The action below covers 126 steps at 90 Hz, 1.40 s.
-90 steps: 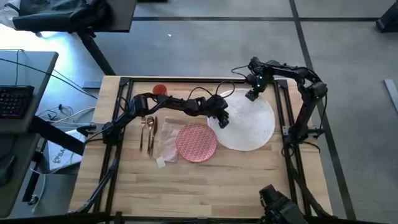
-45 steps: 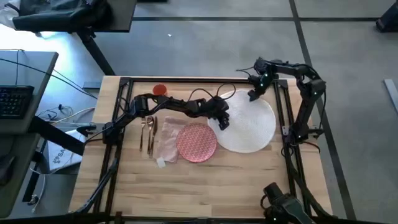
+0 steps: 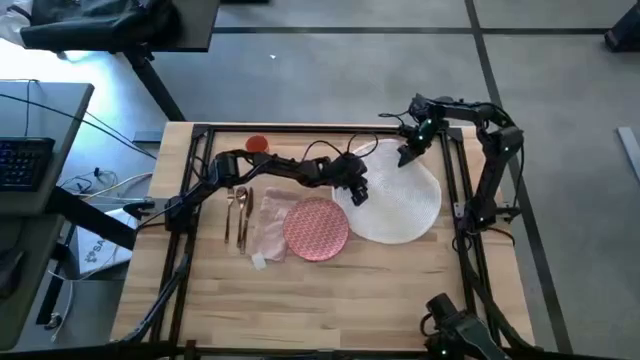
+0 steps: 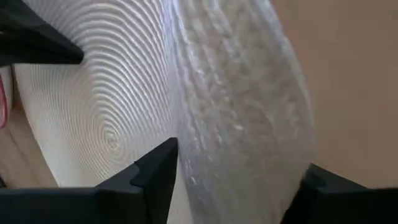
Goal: Set table place
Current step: Move the placemat from the upper right to the middle right
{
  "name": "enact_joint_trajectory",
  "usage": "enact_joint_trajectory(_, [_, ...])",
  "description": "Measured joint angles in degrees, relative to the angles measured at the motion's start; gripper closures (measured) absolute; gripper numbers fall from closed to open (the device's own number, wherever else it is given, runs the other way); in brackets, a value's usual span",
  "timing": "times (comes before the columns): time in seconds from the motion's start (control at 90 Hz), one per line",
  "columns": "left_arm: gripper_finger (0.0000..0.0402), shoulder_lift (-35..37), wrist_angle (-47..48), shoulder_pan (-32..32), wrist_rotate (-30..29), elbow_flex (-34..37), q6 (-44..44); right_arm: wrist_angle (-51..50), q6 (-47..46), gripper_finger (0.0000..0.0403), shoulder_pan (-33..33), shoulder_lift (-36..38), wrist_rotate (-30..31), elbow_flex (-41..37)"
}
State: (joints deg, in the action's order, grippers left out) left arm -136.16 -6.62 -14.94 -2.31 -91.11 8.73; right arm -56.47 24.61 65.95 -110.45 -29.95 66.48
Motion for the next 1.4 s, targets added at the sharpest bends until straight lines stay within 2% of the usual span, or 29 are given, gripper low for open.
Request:
enact_joint_trajectory(0.133, [0.0402,0.0,-0.13,0.07,0.12,0.0,0.0,-1.26,1.22,0.0264,0.0,1.57,0.02,0.07])
enact_joint_trajectory(0.289, [0.0402,0.52,-0.22,0.11,0.28,0.0,-0.02,-2.58,1.77,0.0372,0.0,3.48,-0.54,0.11])
enact_joint_trajectory(0.344, [0.0402,1.41,0.28,0.11,0.28,0.11,-0.67,-2.93,1.73,0.0391,0.0,4.18,-0.5,0.11])
enact_joint_trajectory(0.433, [0.0402,4.25,0.98,0.3,0.24,0.13,-2.58,-2.88,-0.06,0.0398,-0.03,6.11,0.86,0.11])
enact_joint_trajectory(0.589, [0.0402,11.94,5.96,1.12,-0.73,0.0,-7.82,-1.3,-5.12,0.0402,-0.64,12.61,7.46,0.13])
enact_joint_trajectory(0.833, [0.0402,23.48,20.73,6.41,-14.36,1.6,-18.34,-1.24,-14.58,0.0403,-3.25,26.8,7.27,0.2])
enact_joint_trajectory(0.978, [0.0402,29.79,20.34,9.5,-19.96,11.17,-17.9,-1.69,-20.43,0.0403,-6.96,35.19,7.32,0.2])
enact_joint_trajectory(1.122, [0.0402,37.37,17.84,11.57,-26.04,22.58,-12.01,-2.5,-26.05,0.0403,-12.46,43.24,7.28,0.2])
enact_joint_trajectory(1.256, [0.0402,43.43,16.83,13.77,-30.14,31.92,-5.53,-2.34,-32.79,0.0403,-20.12,50.61,6.74,0.2])
enact_joint_trajectory(1.4, [0.0402,49.53,15.73,16.19,-34.91,38.61,-0.15,-0.02,-43.36,0.0403,-30.73,57.56,6.76,0.2])
